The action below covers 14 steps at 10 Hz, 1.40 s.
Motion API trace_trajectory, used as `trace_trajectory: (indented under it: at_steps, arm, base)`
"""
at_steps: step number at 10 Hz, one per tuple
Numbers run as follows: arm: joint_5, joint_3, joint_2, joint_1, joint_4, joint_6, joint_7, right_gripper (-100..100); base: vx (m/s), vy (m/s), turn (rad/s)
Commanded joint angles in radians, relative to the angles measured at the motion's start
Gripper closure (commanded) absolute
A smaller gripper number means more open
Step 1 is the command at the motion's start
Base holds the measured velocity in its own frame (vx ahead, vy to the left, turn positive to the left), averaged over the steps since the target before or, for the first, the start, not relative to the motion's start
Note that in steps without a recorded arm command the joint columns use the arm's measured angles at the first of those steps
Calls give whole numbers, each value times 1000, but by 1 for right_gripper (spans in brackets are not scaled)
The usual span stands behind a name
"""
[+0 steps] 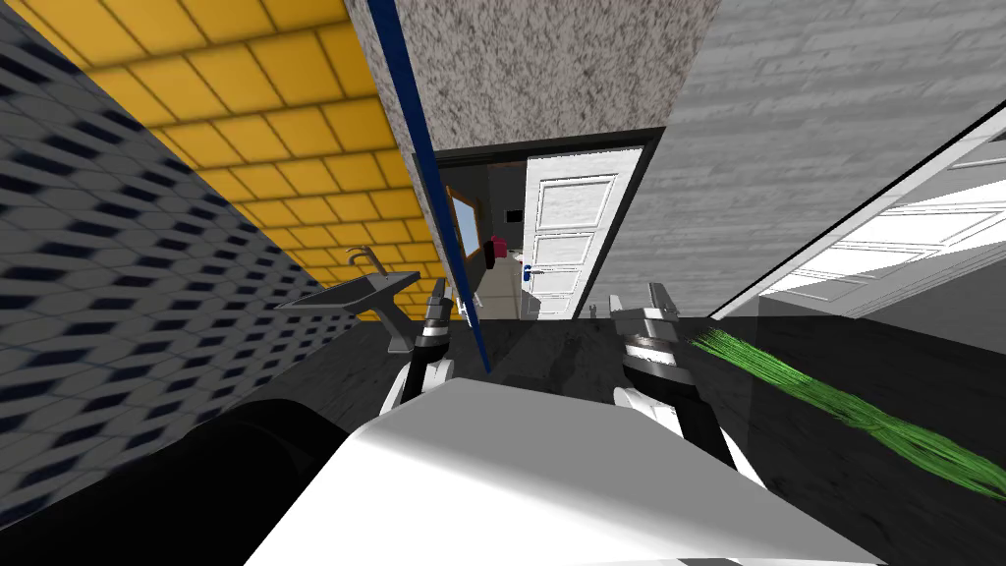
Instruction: Pull the door open
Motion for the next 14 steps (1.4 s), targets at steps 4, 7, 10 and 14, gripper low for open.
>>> trace_trajectory:
  at_steps: [4, 7, 10, 14]
  arm:
    - [-44, -5, -22, -50, 100, -10, 30, -100]
    - [-80, -9, -40, -91, 182, -18, 55, -100]
    - [-109, -12, -54, -125, 250, -24, 75, -100]
    - [-158, -17, -78, -181, 363, -35, 109, -100]
  base:
    - [49, -5, 93]
    - [82, -29, 106]
    - [63, -14, 98]
    - [62, -22, 107]
